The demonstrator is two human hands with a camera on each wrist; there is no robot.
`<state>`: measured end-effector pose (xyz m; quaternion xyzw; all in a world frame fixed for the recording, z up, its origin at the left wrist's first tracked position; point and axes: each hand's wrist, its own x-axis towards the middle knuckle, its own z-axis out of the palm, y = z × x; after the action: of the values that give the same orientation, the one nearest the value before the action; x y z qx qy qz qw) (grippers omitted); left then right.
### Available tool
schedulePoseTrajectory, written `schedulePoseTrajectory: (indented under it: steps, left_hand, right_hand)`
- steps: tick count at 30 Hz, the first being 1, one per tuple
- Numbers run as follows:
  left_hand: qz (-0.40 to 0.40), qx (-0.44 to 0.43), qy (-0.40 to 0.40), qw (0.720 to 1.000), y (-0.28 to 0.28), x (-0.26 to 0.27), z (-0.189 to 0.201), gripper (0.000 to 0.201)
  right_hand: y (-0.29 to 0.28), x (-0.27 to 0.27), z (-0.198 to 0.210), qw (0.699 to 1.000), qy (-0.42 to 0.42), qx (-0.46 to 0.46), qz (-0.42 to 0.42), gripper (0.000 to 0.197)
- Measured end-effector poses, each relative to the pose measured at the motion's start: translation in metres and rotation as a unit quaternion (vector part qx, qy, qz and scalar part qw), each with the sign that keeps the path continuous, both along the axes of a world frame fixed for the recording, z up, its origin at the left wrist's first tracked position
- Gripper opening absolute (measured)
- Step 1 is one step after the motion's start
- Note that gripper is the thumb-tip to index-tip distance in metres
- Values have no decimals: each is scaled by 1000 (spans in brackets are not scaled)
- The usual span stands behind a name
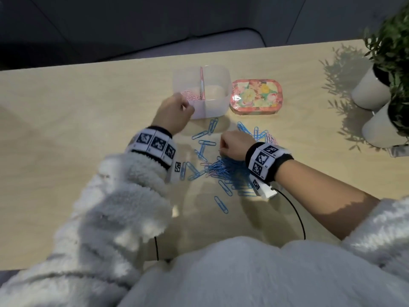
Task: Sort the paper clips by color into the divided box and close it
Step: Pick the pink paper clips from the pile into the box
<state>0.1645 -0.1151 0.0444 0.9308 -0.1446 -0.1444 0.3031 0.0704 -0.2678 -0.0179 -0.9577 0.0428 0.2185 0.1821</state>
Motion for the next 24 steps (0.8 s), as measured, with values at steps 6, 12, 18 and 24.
schedulePoseTrajectory:
  steps: [6,12,18,24]
  left_hand:
    - [2,131,-37,991,-39,55,19,19]
    - [-4,167,4,986,-51,65,0,27]
    - [35,-57,-94,993,-9,33,-3,32]
    - [-36,-29,-27,999,39,-48,-28,19]
  right_hand:
    - [-6,6,24,975,-56,188,-105,18]
    - [-14,37,49,939,-96,270,-188,7]
    - [12,101,65,878,-111,367,-286,20]
    - [42,134,64,862,-73,419,-276,20]
